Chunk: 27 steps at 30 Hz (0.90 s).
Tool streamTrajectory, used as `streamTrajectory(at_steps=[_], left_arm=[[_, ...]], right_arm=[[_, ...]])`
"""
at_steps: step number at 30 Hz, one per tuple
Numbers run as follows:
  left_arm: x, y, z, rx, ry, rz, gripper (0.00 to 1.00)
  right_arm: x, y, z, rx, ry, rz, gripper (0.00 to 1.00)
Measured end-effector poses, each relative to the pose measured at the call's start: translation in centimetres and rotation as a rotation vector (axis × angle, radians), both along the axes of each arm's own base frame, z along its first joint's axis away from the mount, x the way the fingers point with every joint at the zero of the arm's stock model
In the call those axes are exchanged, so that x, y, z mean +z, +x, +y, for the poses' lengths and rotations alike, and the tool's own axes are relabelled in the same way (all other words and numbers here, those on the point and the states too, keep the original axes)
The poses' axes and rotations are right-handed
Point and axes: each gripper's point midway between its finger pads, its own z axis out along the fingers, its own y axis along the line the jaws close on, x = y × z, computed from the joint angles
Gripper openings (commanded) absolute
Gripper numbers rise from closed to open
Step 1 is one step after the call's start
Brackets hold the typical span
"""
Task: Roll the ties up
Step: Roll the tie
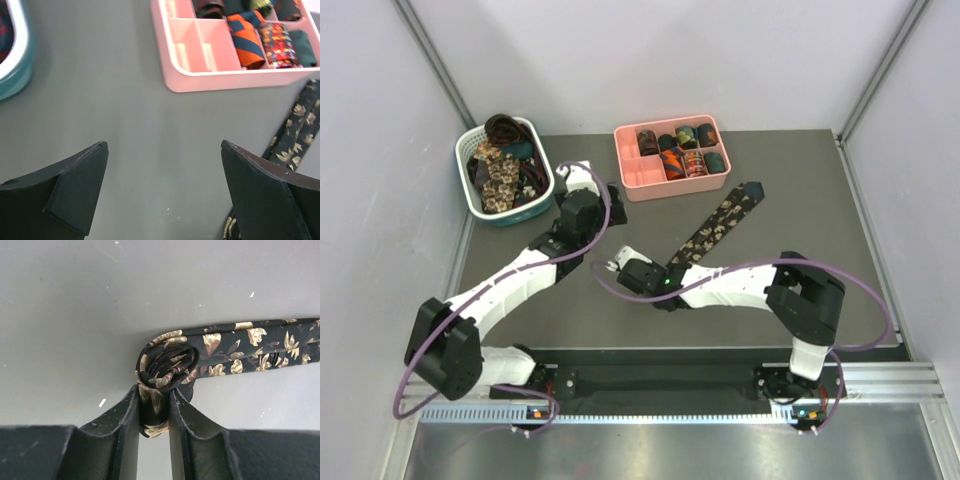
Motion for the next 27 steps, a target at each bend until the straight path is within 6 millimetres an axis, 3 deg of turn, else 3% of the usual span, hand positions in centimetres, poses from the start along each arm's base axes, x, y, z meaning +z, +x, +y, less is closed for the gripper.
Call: streamTrajectory(at_steps=[6, 12, 22, 27], left_arm=[[0.9, -1.3, 2.5, 0.095, -0.040, -0.033, 0.99], [1.9, -2.0, 3.3, 0.124, -0.065, -0.044, 0.99], [-4.9, -4.9, 2.7, 0.006, -0.011, 0.103, 0.99], [-6.5, -6.4, 2.3, -0.066, 0.001, 0.134, 0.99]], right_arm=[[0.2, 0.3, 0.2, -0.001, 0.065, 0.029, 0.00], [0.1, 0.7, 0.1, -0.004, 0.134, 0.073, 0.00], [0.6, 1.5, -0.5, -0.014, 0.329, 0.215, 0.00], [0.8, 1.8, -0.6, -0.014, 0.419, 0.306, 0.00]])
